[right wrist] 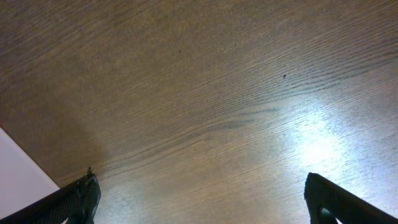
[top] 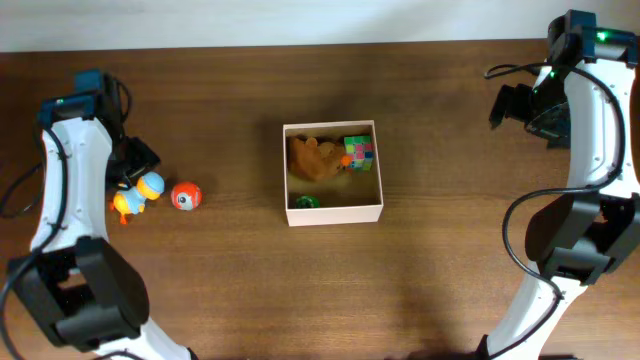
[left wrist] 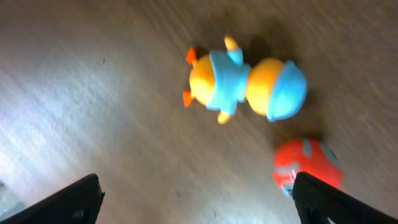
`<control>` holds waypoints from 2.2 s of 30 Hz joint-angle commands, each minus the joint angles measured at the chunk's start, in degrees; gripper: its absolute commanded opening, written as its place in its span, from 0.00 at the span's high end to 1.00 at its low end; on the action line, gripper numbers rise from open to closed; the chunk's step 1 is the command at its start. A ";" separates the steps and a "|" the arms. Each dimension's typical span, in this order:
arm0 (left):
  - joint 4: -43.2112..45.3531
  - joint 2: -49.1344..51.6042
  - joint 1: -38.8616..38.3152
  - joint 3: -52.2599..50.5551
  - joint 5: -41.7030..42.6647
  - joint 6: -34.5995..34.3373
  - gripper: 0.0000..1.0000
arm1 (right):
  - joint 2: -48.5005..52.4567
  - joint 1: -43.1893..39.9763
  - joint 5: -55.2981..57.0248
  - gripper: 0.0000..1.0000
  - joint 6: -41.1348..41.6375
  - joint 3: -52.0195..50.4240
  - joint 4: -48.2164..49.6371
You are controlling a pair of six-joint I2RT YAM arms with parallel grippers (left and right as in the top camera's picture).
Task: Pack container
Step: 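Move the left gripper over the orange-and-blue duck toy, then lower and close the left gripper on the duck toy, then lift the duck and carry it right over the box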
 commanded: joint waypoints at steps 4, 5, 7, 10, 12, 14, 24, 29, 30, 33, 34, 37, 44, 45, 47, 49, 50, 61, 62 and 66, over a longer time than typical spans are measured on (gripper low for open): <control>5.38 6.38 1.46 -1.75 -1.70 8.00 0.01 | -0.46 -0.20 -0.09 0.01 0.09 0.79 0.00; 6.64 8.20 1.46 -1.75 -1.36 9.20 0.01 | -0.46 -0.20 -0.09 0.01 0.09 0.79 0.00; 7.96 9.88 1.44 -1.75 0.15 10.95 0.01 | -0.46 -0.20 -0.09 0.01 0.09 0.79 0.00; 9.92 12.07 1.44 -1.75 2.43 12.33 0.01 | -0.46 -0.20 -0.09 0.01 0.09 0.79 0.00; 10.97 13.20 1.44 -1.75 3.23 12.72 0.01 | -0.46 -0.20 -0.09 0.01 0.09 0.79 0.00; 11.34 13.97 1.46 -1.75 3.52 12.72 0.01 | -0.46 -0.20 -0.09 0.01 0.09 0.79 0.00; 12.39 14.21 1.46 -1.92 4.81 12.66 0.01 | -0.46 -0.20 -0.09 0.01 0.09 0.79 0.00; 13.60 14.25 1.46 -2.93 4.79 12.66 0.01 | -0.46 -0.20 -0.09 0.01 0.09 0.79 0.00; 13.60 14.27 1.46 -3.17 4.76 12.66 0.00 | -0.46 -0.20 -0.09 0.01 0.09 0.79 0.00; 13.84 14.27 1.46 -3.72 4.79 12.63 0.11 | -0.46 -0.20 -0.09 0.01 0.09 0.79 0.00; 13.86 14.29 1.46 -3.72 4.79 12.63 0.20 | -0.46 -0.20 -0.09 0.01 0.09 0.79 0.00; 13.84 14.29 1.46 -3.72 4.81 11.93 0.40 | -0.46 -0.20 -0.09 0.01 0.09 0.79 0.02; 13.84 14.32 1.46 -3.78 6.05 11.56 0.69 | -0.46 -0.20 -0.09 0.01 0.09 0.79 0.00; 13.81 14.32 1.46 -3.78 6.05 11.56 0.77 | -0.46 -0.20 -0.09 0.01 0.09 0.79 0.02; 13.75 14.32 1.46 -3.78 6.08 11.56 0.89 | -0.46 -0.20 -0.09 0.01 0.09 0.79 0.00; 13.55 14.32 1.46 -3.78 6.08 11.56 0.97 | -0.46 -0.20 -0.09 0.01 0.09 0.79 0.00; 13.44 14.32 1.46 -3.78 6.08 11.56 0.98 | -0.46 -0.20 -0.09 0.01 0.09 0.79 0.00; 12.15 14.25 1.44 -3.58 11.23 11.63 0.98 | -0.46 -0.20 -0.09 0.01 0.09 0.79 0.02; 11.23 14.25 1.44 -2.95 11.87 11.82 0.98 | -0.46 -0.20 -0.09 0.01 0.09 0.79 0.02; 8.50 14.25 1.40 -0.11 12.07 11.80 0.98 | -0.46 -0.20 -0.09 0.01 0.09 0.79 0.02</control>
